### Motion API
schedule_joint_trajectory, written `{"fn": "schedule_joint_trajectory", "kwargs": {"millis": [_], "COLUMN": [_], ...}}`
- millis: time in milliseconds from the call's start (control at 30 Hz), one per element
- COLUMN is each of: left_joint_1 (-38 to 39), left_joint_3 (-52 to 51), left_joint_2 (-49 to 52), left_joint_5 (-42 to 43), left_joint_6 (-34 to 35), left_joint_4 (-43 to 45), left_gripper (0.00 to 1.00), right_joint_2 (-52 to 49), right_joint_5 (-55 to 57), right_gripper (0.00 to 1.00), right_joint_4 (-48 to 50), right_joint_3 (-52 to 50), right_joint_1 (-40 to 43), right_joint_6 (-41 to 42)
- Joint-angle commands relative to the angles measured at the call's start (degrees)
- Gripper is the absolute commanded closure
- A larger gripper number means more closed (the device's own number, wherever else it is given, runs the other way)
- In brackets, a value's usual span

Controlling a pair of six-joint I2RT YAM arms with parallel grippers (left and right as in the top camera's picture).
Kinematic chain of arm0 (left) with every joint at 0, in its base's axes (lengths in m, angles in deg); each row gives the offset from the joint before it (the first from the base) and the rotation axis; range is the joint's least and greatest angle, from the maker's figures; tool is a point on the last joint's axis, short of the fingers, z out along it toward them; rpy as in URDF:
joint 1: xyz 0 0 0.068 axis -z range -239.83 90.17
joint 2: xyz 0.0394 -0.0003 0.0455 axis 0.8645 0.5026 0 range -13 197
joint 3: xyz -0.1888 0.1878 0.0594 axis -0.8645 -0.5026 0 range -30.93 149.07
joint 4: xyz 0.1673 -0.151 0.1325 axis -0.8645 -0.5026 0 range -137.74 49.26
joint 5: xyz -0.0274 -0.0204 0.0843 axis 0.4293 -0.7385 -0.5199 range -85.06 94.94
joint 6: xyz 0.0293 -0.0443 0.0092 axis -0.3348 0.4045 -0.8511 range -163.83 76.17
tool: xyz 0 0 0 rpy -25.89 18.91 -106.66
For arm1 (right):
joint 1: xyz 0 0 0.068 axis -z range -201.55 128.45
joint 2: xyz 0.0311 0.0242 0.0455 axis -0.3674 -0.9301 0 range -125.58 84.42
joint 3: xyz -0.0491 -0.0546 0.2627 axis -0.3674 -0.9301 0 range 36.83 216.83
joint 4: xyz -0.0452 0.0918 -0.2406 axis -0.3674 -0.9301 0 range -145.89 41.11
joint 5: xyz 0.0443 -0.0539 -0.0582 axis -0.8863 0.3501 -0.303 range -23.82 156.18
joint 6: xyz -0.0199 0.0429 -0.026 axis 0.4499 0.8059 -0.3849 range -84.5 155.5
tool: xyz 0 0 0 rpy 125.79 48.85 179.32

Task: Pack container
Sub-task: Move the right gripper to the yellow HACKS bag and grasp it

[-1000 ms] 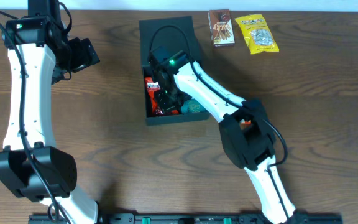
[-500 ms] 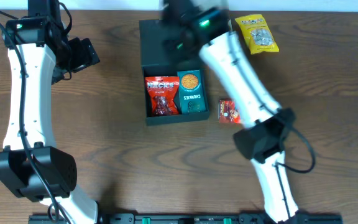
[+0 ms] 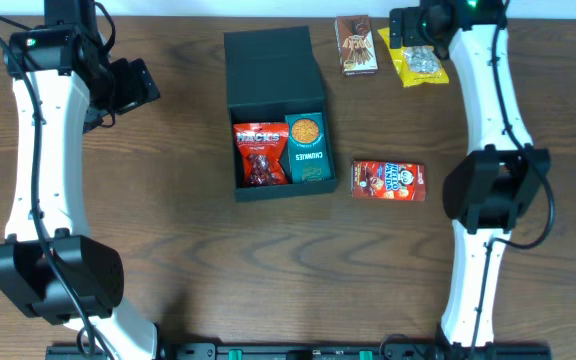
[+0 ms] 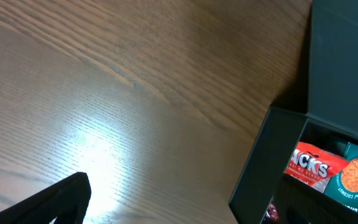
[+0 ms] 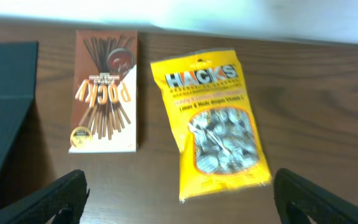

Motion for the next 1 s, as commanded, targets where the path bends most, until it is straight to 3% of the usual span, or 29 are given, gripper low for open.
{"fn": "schedule_joint_trajectory", "kwargs": {"millis": [0,467,600,833,967], "left_joint_1": [0.2,0.2,0.2,0.2,0.2], "left_joint_3": [-0.1,-0.1,-0.1,-0.1,-0.1], "left_joint_2": [0.0,0.0,0.0,0.0,0.0], "left_joint_5": [0.0,0.0,0.0,0.0,0.0], "left_joint_6": [0.4,0.4,0.4,0.4,0.4], "left_joint_4": [0.5,1.5,1.5,1.3,1.3], "left_gripper": [0.05,0.05,0.05,0.05,0.05], "right_joint_2": [-2.2,-11.9,-14.1,-15.5,-16.3], "right_joint_5": [-9.8,5.2,9.1,13.5,16.0], "right_gripper": [0.06,0.01,0.02,0.25,0.30], "right_joint_4": [1.6,3.7,6.2,6.5,6.2], "right_joint_3": [-1.1,-1.1,-1.1,-1.1,-1.1], "right_joint_1": [4.4,0.5,-0.1,-0.3,-0.9], "right_joint_6": [2.6,2.1,6.5,9.4,9.4]}}
